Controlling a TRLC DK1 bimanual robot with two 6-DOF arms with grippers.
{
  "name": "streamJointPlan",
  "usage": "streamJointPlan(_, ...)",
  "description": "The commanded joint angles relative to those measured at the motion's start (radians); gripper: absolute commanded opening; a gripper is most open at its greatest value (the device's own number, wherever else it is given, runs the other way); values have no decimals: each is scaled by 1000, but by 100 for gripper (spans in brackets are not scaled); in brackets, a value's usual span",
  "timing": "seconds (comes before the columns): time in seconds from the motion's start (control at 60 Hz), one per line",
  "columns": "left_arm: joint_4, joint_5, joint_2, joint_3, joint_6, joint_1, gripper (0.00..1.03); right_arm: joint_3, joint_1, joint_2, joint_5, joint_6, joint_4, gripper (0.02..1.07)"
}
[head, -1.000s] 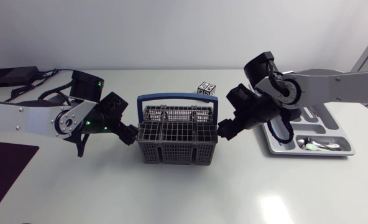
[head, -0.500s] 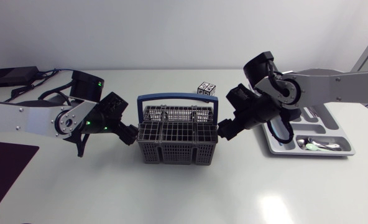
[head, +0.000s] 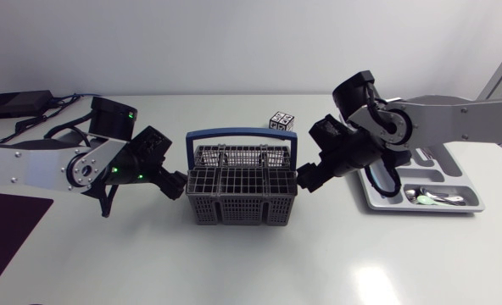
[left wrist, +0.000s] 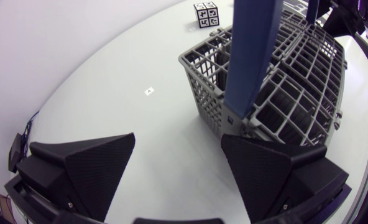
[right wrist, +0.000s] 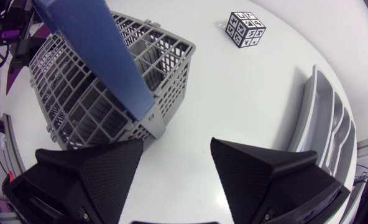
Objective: Transfer all utensils from the basket to the drawer tray.
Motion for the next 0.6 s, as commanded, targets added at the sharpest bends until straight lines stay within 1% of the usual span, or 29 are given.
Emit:
streamJointPlan(0.0,4,23,-40,-16,-8,15,98,-30,7,-26,-6,13,13,95)
streamJointPlan(0.317,-9,23,-71,-34,-6,18,98,-52,-4,-54,19,12,5,95)
streamJointPlan(0.383,-10,23,-77,-39,-6,18,98,-55,-9,-60,28,10,-1,97)
streamJointPlan(0.483,-21,23,-92,-43,-6,23,98,-61,-19,-80,45,6,-17,102)
streamJointPlan(0.583,-33,23,-115,-60,-3,47,98,-73,-39,-108,62,-4,-26,102)
